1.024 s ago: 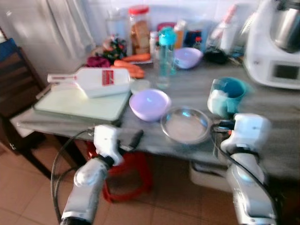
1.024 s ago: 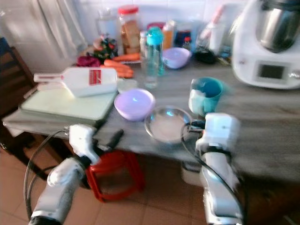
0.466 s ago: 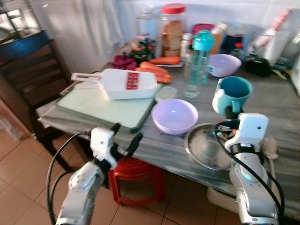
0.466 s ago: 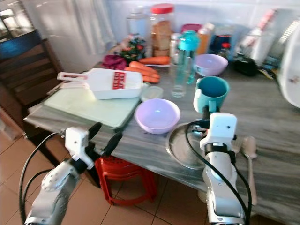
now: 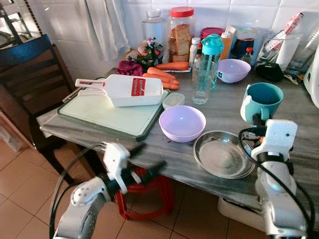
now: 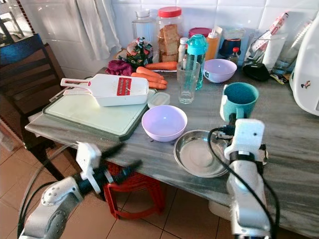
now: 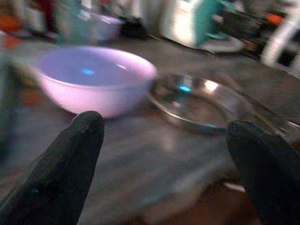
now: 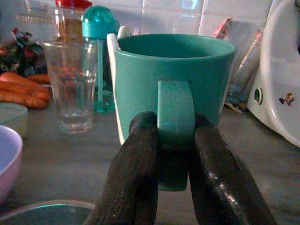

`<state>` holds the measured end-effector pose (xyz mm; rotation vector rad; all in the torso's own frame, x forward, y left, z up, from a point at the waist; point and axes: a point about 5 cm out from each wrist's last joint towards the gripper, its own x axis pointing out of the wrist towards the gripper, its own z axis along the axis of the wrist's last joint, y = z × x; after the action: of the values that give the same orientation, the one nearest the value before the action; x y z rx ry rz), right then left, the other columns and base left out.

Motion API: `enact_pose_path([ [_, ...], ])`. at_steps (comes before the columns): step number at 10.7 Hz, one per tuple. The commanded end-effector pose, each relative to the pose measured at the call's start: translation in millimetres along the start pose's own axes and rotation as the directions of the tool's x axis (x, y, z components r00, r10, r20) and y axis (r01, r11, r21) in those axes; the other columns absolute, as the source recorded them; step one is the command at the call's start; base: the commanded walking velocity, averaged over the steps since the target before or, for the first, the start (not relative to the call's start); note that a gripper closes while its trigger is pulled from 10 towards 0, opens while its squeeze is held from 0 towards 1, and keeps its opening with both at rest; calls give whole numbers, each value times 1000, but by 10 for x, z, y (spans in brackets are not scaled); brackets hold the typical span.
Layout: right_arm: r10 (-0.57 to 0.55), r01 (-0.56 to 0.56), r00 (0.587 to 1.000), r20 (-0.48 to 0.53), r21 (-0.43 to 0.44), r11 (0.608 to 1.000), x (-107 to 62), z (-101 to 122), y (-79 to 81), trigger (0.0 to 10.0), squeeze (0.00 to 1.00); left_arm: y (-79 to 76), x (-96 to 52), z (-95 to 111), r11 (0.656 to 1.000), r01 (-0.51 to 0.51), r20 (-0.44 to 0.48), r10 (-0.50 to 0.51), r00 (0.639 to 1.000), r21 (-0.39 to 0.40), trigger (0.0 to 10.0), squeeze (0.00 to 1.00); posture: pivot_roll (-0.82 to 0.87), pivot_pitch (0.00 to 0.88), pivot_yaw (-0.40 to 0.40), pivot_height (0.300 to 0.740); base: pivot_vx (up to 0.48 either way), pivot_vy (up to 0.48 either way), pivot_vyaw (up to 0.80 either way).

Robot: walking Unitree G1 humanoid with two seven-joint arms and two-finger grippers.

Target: Setting the table

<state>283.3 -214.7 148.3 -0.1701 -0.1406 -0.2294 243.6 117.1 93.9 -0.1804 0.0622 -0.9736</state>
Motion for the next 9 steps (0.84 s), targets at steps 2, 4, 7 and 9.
enact_pose_path([
  [2, -20, 20, 999, -26, 10, 1000, 69, -24, -83, 10000, 0, -43, -13, 17, 998, 55, -25, -55, 998, 3, 10000, 0, 13, 19, 64, 740, 0, 0, 0],
  [4, -5, 7, 999, -53, 31, 1000, 154, -72, -108, 10000, 0, -64, -5, 37, 998, 57, -22, -57, 998, 1, 10000, 0, 10, 24, 69, 740, 0, 0, 0],
  [7, 42, -37, 994, -102, 48, 998, 279, -170, -16, 10000, 0, -112, 4, 53, 997, 74, -43, -74, 996, -8, 10000, 0, 23, 31, 65, 740, 0, 0, 0],
  [9, 80, -71, 991, -109, 82, 994, 319, -215, 50, 10000, 0, -130, 3, 52, 997, 73, -49, -74, 996, -9, 10000, 0, 27, 35, 63, 740, 0, 0, 0],
])
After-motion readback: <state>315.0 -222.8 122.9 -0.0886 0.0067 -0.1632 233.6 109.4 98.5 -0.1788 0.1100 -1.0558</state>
